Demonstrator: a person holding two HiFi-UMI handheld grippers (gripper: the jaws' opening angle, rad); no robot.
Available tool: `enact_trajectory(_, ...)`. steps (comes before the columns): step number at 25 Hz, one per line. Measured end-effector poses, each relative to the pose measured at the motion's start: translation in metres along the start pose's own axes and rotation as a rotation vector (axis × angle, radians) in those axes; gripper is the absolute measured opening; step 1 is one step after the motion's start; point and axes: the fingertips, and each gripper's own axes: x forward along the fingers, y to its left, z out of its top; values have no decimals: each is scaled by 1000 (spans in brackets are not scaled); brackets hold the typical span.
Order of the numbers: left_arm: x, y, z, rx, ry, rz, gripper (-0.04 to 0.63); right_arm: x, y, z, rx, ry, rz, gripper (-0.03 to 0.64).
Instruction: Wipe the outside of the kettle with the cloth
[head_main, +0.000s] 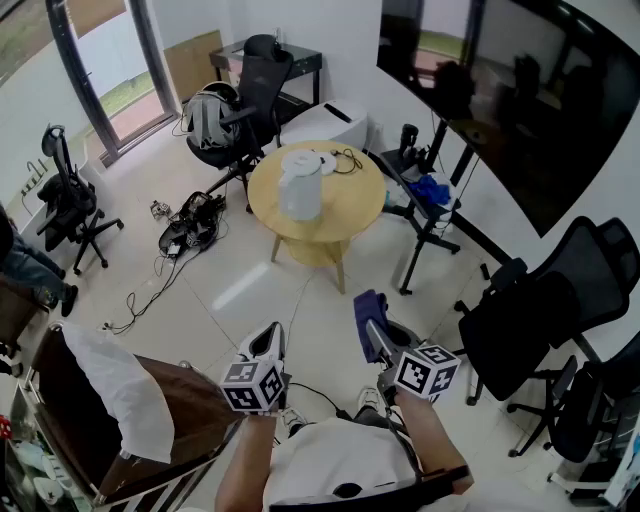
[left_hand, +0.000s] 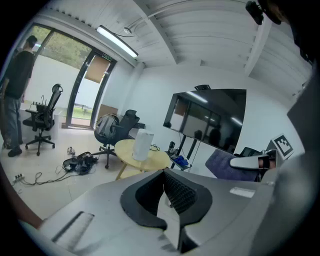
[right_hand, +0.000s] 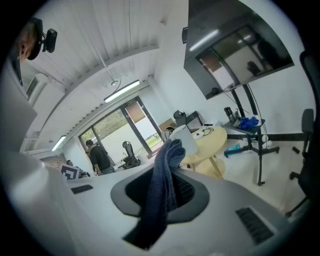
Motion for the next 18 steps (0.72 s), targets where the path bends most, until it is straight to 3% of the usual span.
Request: enact_trajectory(18, 22, -24, 1, 34, 15, 7, 0, 0, -20, 11, 8, 0, 39, 67)
